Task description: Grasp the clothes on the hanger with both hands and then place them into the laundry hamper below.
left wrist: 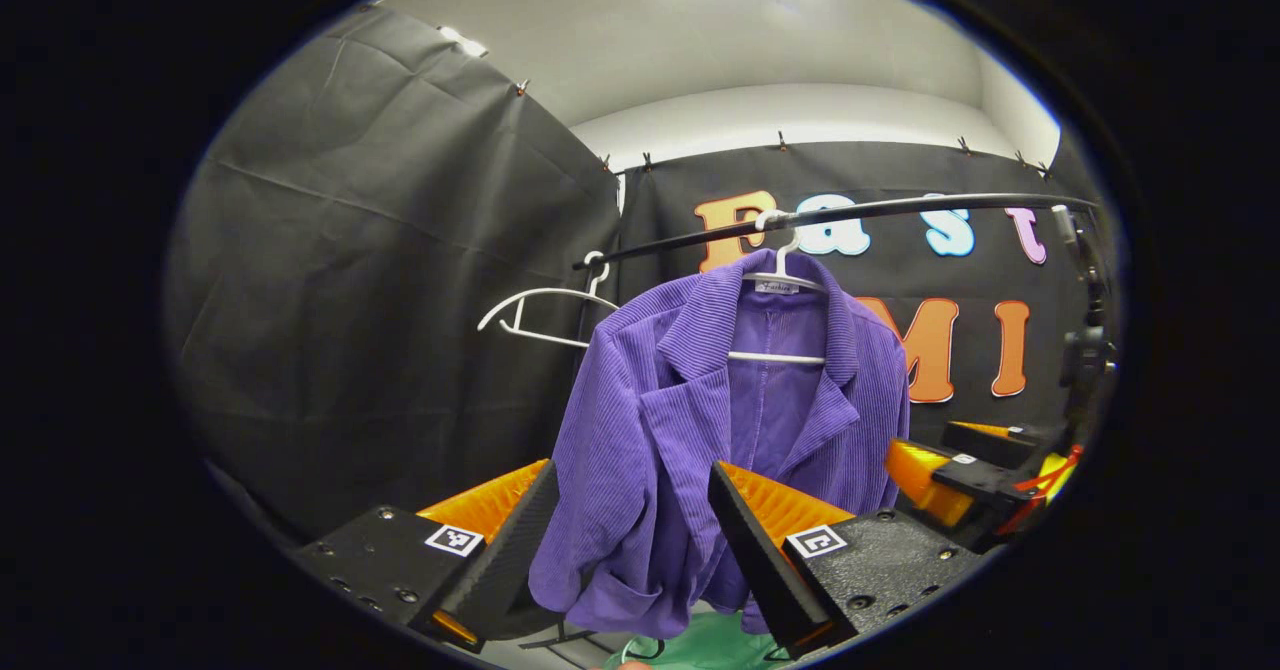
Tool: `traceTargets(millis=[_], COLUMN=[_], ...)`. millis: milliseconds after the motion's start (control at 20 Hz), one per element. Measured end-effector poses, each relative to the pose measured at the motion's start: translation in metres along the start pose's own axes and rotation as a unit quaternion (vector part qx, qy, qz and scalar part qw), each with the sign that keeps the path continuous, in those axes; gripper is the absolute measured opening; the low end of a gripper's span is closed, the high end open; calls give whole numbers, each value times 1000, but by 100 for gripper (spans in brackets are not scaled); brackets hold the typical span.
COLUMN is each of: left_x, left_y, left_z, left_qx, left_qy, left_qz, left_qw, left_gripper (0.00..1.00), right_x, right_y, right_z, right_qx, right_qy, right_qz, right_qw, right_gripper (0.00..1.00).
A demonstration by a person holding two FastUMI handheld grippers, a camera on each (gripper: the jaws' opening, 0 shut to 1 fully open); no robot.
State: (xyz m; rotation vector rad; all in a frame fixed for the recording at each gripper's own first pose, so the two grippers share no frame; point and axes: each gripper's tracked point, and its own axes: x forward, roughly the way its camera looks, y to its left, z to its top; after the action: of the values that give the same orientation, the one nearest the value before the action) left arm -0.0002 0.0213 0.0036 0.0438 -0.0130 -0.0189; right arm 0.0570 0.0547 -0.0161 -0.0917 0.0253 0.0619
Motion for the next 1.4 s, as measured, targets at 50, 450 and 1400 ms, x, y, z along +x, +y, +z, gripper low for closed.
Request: traceTargets(millis=[50,450,1400], left_x=[-3,-31,3], left_y=[2,55,-21], left_z=[1,-8,-15], left_qx=[-5,-18,-45], left_qy=[0,18,6], left_qz=[-1,20,-24], left_qw=[1000,999,999], left_gripper=[95,95,92], right_x=[9,80,57], right_y=[11,34,-116], right_z=[-1,-16,5], right_qx=[-1,-24,-2], right_qy=[0,5,-33], right_qz=[12,-16,-99], right_qw=[1000,1000,995], right_gripper=[99,98,17])
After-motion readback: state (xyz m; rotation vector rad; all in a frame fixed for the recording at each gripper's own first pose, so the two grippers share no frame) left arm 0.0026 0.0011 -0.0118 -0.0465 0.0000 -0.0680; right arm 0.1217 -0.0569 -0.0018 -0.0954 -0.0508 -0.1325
